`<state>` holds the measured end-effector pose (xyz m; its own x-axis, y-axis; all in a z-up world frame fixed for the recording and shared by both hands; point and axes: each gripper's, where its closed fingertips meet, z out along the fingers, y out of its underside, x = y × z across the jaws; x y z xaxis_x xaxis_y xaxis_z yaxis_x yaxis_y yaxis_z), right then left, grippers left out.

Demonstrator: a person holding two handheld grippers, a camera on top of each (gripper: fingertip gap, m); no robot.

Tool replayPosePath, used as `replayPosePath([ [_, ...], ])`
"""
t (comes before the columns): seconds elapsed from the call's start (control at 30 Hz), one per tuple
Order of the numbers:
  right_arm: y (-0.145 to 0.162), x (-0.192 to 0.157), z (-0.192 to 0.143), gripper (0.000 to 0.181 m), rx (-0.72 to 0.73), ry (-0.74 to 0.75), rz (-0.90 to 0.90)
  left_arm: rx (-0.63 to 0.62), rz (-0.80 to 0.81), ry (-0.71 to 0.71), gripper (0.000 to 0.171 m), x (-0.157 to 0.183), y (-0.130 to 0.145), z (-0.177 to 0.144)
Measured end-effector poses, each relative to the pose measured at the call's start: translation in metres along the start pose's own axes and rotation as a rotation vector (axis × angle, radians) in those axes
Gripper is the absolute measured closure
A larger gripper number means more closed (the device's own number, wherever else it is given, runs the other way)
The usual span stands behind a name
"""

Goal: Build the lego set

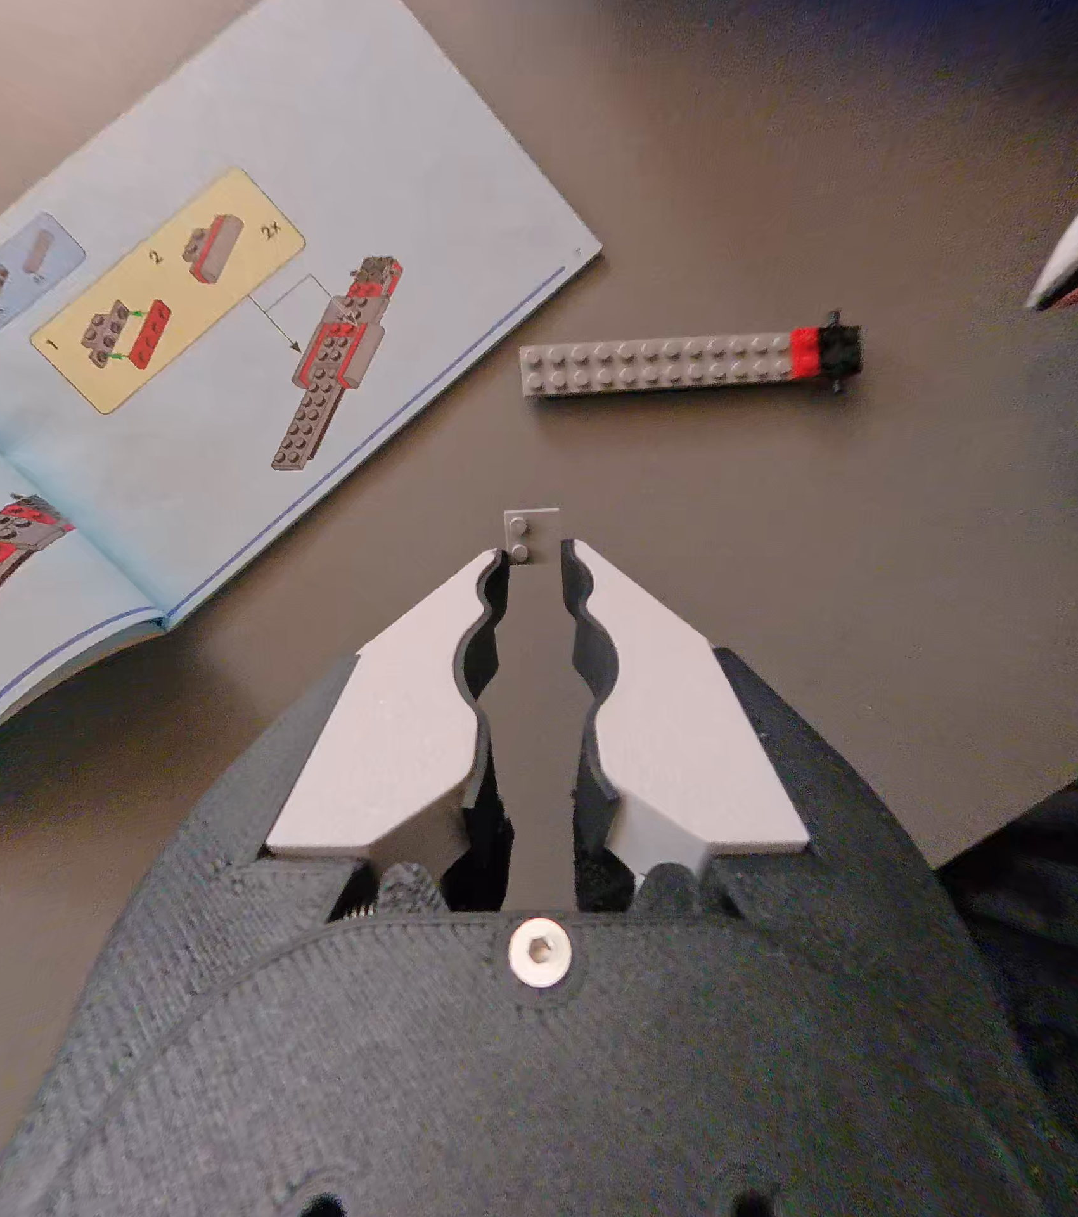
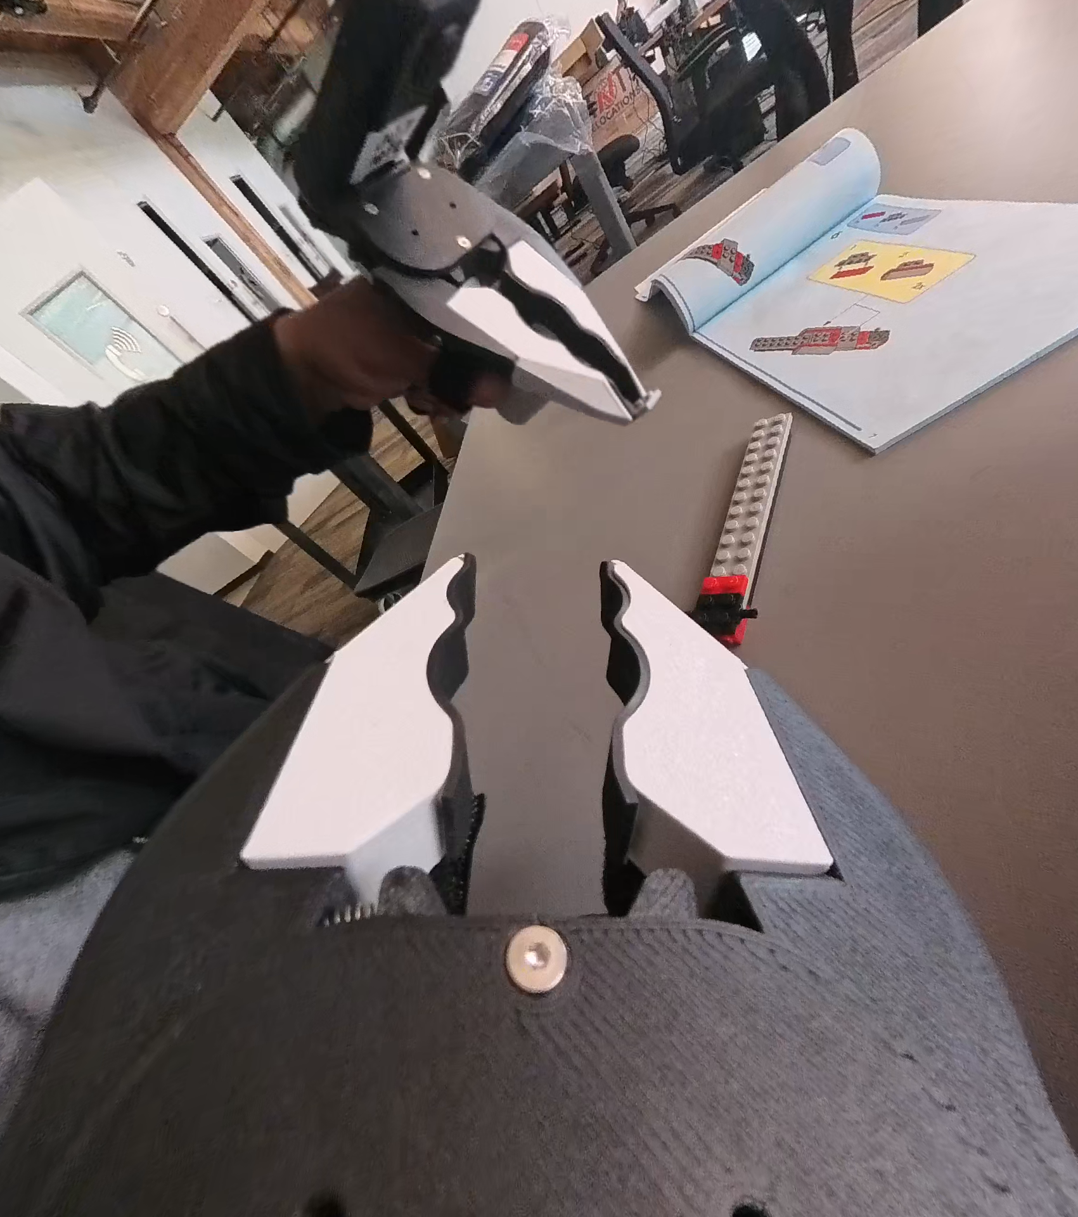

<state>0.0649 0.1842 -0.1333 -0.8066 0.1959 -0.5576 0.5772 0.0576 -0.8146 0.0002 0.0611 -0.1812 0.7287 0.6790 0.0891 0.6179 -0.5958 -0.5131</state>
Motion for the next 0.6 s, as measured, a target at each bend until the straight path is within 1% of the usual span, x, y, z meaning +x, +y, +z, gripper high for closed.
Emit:
replayPosePath([
  [0.2,0.001,0.0,-0.003,0.141,-0.001,0.002,0.006,-0.069,0.046,-0.018,0.154,-0.005,0.009,0.018],
  [0.33,0.001,0.0,-0.003,0.141,-0.001,-0.004,0.006,-0.071,0.056,-0.015,0.14,-0.006,0.012,0.014],
  [0.47,0.001,-0.001,-0.003,0.141,-0.002,-0.006,0.005,0.014,0.015,0.004,0.139,-0.009,0.001,-0.003],
  [0.6,0.001,-0.001,-0.003,0.141,-0.004,-0.006,0.003,0.154,-0.038,0.057,0.139,-0.004,-0.029,-0.019],
])
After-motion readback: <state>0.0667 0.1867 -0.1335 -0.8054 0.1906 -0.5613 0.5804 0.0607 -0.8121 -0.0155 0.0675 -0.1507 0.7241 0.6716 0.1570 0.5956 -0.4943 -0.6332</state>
